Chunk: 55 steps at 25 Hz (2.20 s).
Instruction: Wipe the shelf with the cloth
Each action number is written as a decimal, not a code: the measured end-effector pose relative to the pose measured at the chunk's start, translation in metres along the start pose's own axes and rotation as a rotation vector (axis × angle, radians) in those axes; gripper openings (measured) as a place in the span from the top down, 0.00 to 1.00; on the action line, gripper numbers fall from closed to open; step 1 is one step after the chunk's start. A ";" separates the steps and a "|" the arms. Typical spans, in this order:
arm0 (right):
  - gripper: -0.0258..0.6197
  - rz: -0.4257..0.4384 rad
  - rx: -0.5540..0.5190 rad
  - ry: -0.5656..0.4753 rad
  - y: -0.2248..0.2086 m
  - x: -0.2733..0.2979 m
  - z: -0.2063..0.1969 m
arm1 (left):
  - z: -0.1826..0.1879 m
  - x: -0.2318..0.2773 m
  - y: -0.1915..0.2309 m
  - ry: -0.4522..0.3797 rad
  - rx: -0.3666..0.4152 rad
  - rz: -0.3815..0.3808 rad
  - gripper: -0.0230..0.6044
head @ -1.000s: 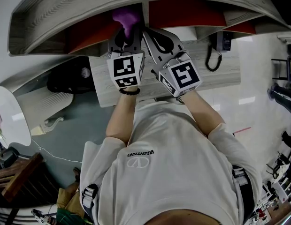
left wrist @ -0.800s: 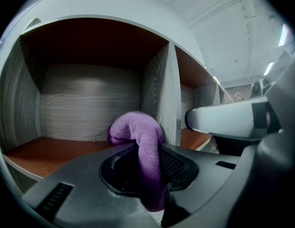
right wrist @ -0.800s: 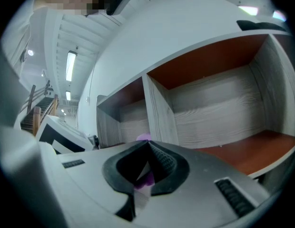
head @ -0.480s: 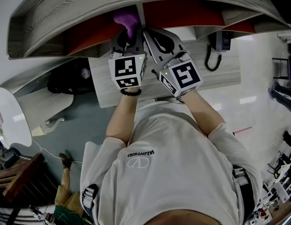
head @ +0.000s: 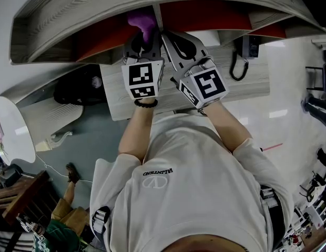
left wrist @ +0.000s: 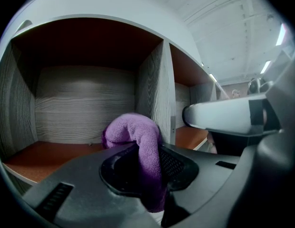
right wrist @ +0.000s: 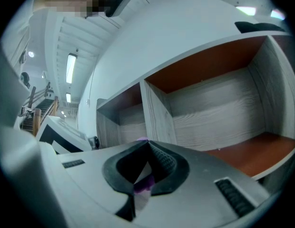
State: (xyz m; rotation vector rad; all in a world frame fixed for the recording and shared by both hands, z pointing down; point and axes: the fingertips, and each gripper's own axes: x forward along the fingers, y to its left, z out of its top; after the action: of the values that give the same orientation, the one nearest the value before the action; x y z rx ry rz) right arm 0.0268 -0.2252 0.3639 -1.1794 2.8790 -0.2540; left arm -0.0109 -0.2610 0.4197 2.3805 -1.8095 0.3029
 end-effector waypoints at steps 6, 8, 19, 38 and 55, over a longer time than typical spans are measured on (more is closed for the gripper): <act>0.96 -0.001 0.000 -0.011 0.000 -0.001 0.005 | 0.010 -0.003 -0.001 -0.010 0.057 0.007 0.84; 0.96 -0.001 0.000 -0.015 0.000 -0.001 0.007 | 0.015 -0.004 -0.002 -0.021 0.066 0.005 0.84; 0.96 0.001 -0.010 -0.032 0.005 -0.001 0.016 | 0.032 -0.008 -0.001 -0.052 0.085 -0.005 0.84; 0.96 -0.014 -0.022 -0.064 0.008 -0.002 0.035 | 0.067 -0.016 -0.001 -0.097 0.100 -0.032 0.84; 0.96 -0.008 -0.035 -0.095 0.018 -0.004 0.050 | 0.097 -0.026 -0.003 -0.142 0.120 -0.036 0.84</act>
State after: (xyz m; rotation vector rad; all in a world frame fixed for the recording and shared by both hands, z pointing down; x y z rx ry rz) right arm 0.0215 -0.2169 0.3111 -1.1756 2.8086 -0.1447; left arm -0.0077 -0.2580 0.3192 2.5737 -1.8546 0.2508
